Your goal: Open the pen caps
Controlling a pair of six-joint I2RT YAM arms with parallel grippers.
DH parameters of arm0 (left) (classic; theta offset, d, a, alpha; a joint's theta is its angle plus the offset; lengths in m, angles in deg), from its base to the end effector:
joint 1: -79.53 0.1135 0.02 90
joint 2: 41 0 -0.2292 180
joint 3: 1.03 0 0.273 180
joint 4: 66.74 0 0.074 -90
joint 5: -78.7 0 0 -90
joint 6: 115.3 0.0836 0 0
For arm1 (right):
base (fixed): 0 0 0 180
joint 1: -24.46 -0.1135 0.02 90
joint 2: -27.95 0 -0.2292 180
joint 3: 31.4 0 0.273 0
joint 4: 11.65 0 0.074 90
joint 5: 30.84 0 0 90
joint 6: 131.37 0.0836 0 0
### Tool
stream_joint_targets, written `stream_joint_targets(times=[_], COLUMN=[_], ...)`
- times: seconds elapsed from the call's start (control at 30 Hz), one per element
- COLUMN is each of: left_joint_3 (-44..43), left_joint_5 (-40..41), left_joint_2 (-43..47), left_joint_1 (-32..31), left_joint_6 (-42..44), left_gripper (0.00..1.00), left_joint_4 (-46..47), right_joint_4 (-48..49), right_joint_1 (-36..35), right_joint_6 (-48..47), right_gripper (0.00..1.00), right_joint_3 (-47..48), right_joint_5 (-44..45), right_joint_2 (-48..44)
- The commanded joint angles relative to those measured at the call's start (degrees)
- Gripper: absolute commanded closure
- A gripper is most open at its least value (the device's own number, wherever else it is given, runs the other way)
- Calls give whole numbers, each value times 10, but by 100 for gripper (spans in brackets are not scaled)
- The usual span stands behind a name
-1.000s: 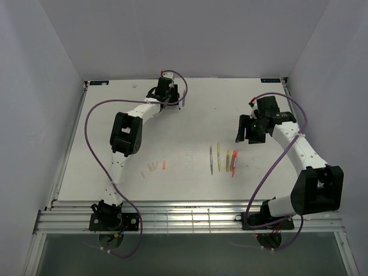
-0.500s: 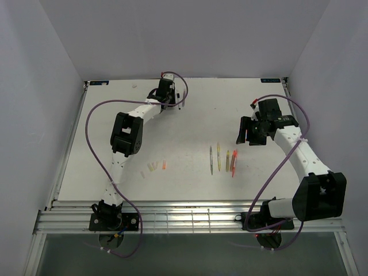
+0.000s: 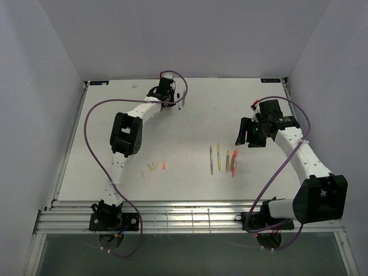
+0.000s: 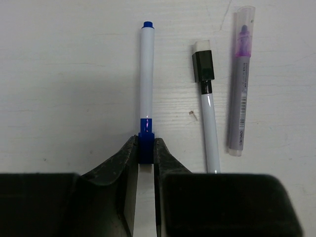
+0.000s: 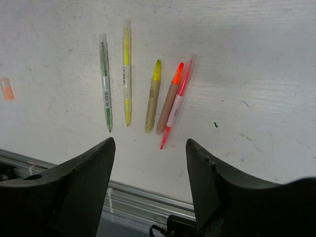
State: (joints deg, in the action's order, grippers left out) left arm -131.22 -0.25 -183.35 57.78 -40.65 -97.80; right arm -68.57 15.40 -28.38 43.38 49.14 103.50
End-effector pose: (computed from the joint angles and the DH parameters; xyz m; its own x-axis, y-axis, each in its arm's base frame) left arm 0.5466 -0.2008 0.0891 -0.6753 -0.0103 -0.7375 0.0572 0.9962 -0.0663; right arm 0.3131 0.0646 0.1997 -0.8688 0.0856 -0.4878 -0.0530 0.9632 0.2634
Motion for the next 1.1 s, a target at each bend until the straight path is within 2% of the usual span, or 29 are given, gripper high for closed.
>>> stream_joint_targets(times=[0.0, 0.13, 0.17, 0.23, 0.43, 0.53, 0.77, 0.93, 1.07], left_joint_3=[16, 104, 124, 197, 390, 486, 667, 724, 726], left_joint_5=[47, -20, -86, -151, -337, -428, -488, -468, -466], left_joint_2=[121, 251, 301, 355, 539, 614, 760, 820, 833], left_joint_1=[-1, 0, 0, -1, -4, -13, -55, -83, -95], left_joint_6=[-2, -32, -43, -92, -177, -236, -362, -434, -443], left_gripper=[100, 100, 100, 100, 100, 100, 100, 100, 100], left_joint_4=[-29, -38, -37, -36, -34, -15, 82, 119, 120], right_joint_4=[-37, -62, -66, -59, 28, 93, 279, 403, 459], right_joint_1=[1, 1, 1, 1, -6, -15, -68, -122, -162], right_joint_6=[7, 6, 6, 16, 81, 129, 264, 349, 385], right_gripper=[35, 38, 38, 38, 37, 37, 37, 38, 39], right_joint_3=[28, 47, 51, 45, -28, -42, -61, -76, -78], right_joint_5=[-48, -75, -85, -134, -284, -322, -344, -342, -336], right_joint_2=[-14, -26, -29, -37, -57, -59, -55, -26, 6])
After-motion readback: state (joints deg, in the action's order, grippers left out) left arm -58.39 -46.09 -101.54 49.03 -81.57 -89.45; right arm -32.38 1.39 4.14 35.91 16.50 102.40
